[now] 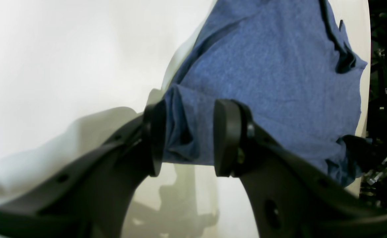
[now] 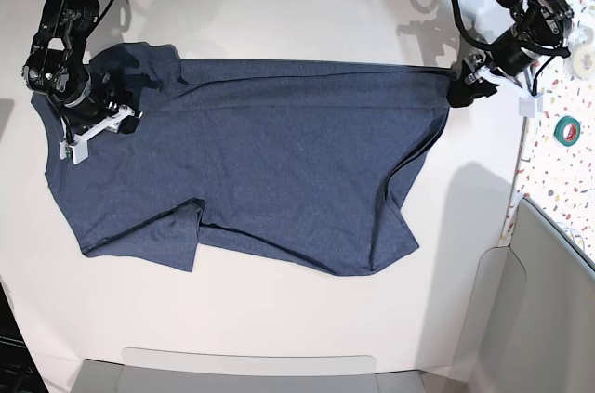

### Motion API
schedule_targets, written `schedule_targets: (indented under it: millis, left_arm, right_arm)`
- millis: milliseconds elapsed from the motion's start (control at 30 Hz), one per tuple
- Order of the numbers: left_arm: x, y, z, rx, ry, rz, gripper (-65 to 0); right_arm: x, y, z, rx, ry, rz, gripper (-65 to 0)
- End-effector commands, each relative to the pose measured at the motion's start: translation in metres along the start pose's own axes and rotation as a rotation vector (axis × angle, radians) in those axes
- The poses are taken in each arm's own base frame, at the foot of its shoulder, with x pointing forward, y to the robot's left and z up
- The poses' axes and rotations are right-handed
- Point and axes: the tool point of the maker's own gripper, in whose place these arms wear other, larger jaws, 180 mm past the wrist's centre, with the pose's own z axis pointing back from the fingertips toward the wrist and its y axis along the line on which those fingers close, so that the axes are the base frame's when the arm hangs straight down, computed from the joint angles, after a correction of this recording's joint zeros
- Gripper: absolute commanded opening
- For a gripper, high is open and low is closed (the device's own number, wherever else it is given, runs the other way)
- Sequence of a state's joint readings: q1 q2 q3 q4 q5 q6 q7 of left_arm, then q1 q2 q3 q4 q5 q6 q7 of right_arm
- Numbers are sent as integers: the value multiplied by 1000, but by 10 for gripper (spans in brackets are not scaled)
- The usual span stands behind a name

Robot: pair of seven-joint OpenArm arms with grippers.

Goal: Layout the t-shirt on the table in an organized manner, then fold the t-shirt properly

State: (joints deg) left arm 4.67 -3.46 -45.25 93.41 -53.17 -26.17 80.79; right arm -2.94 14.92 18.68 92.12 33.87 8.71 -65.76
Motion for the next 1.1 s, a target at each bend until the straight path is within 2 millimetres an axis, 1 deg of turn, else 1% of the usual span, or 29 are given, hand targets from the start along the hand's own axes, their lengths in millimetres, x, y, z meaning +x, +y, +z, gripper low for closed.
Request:
schedule_targets:
  millis: [0, 67, 100, 167, 233, 333, 433, 500, 733, 800, 867, 1000, 1067]
  left_arm:
    - [16, -4, 6, -9, -43, -28, -419]
    - [17, -2, 7, -6, -42, -31, -419]
    - [16, -2, 7, -5, -41, -31, -419]
    - [15, -1, 7, -3, -39, -30, -419]
    - [15, -1, 7, -3, -39, -30, -419]
    - [14, -1, 7, -2, -37, -29, -419]
    - [14, -1, 7, -2, -37, -29, -419]
    - [14, -1, 7, -2, -37, -29, -419]
    - [13, -2, 6, -5, -37, -26, -419]
    - [13, -2, 7, -5, -36, -25, -419]
    - [12, -1, 7, -4, -35, -25, -419]
    - [4, 3, 9, 6, -19, -17, -419]
    - [3, 4, 9, 8, -16, -16, -419]
  right_arm:
    - [-2, -10, 4, -41, 21, 7, -382]
    - [2, -8, 7, -40, 8, 16, -338]
    - [2, -7, 8, -40, 4, 21, -326]
    - [1, -11, 15, -50, -9, 12, -309]
    - [5, -16, 25, -65, -39, 5, -302]
    - [5, -17, 35, -31, -70, -38, -302]
    - [-1, -27, 46, 7, -87, -127, -302]
    - [-8, -31, 50, 23, -83, -163, -302]
    - [-27, -32, 51, 33, -48, -185, -302]
    - [-28, -31, 50, 37, -45, -187, -303]
    - [-30, -27, 48, 46, -36, -179, -303]
    - [-30, -19, 44, 63, -26, -166, -306]
    - [-33, -11, 41, 82, -16, -159, -318]
